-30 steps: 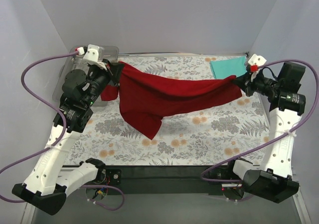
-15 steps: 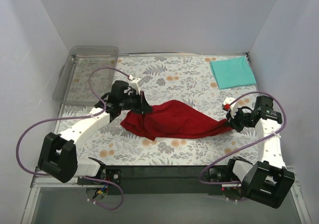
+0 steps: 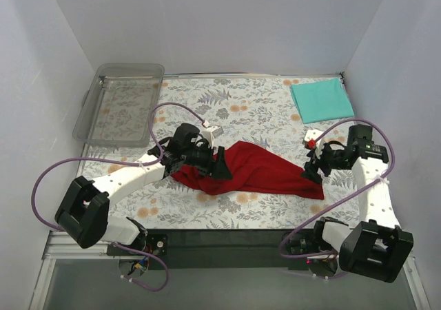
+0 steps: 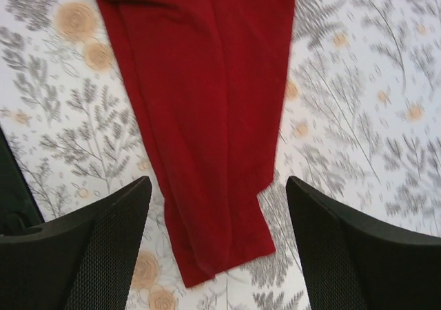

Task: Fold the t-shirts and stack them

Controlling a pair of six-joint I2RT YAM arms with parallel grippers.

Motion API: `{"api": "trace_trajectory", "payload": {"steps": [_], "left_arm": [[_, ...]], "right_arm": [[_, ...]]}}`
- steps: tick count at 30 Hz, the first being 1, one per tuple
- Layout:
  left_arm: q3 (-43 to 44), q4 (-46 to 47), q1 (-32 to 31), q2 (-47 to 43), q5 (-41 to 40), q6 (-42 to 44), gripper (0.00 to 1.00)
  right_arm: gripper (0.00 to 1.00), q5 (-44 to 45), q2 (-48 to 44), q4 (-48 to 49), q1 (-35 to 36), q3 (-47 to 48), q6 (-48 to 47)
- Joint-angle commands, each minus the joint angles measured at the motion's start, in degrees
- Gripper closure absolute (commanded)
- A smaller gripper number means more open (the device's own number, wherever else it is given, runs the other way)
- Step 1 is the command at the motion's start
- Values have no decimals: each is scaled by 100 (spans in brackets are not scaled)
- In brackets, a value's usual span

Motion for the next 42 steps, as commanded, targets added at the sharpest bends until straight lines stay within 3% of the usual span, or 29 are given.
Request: {"api": "trace_trajectory", "payload": {"steps": [1, 6, 9, 12, 17, 23, 24, 29, 36, 37, 38, 41, 42], "left_arm": [[436, -68, -28, -474, -505, 518, 42], [385, -525, -28, -1160, -2192, 678, 37], [156, -771, -19, -1722, -3298, 397, 28], [-115, -956, -19, -2240, -3740, 143, 21], [-310, -1386, -1, -2848, -4575, -350, 20], [-363, -1607, -1, -3762, -5524, -763, 19], [-354, -1607, -1, -3850, -5595, -763, 18], [-275, -1625, -1, -4351, -6000, -667, 18], [-389, -1678, -1, -4677, -6123, -693, 18], [-415, -1660, -1, -4703, -6132, -693, 18], [-450, -1642, -1, -4721, -6123, -702, 18], [-617, -1476, -1, -4782, -6018, -711, 17], [-661, -1371, -1, -4783, -5966, -711, 17]], "right_arm": [[28, -545, 92, 27, 837, 278, 425], [29, -1107, 900, 563, 2481, 453, 1485], [30, -995, 1568, 1143, 3288, 953, 2164], [31, -732, 2236, 1671, 3791, 1691, 3209], [31, -441, 3265, 1812, 4503, 3175, 4159], [30, 990, 4012, 2682, 5830, 3617, 5338], [30, 1471, 4109, 2796, 5936, 3696, 5652], [34, 2222, 4952, 2867, 6218, 4347, 6033], [49, 2645, 5551, 2657, 6359, 4769, 6086], [56, 2592, 5638, 2595, 6368, 4821, 6095], [74, 2574, 5648, 2551, 6368, 4909, 6130], [98, 2671, 5464, 2542, 6290, 4962, 6112], [99, 2662, 5385, 2542, 6237, 5032, 6121]]}}
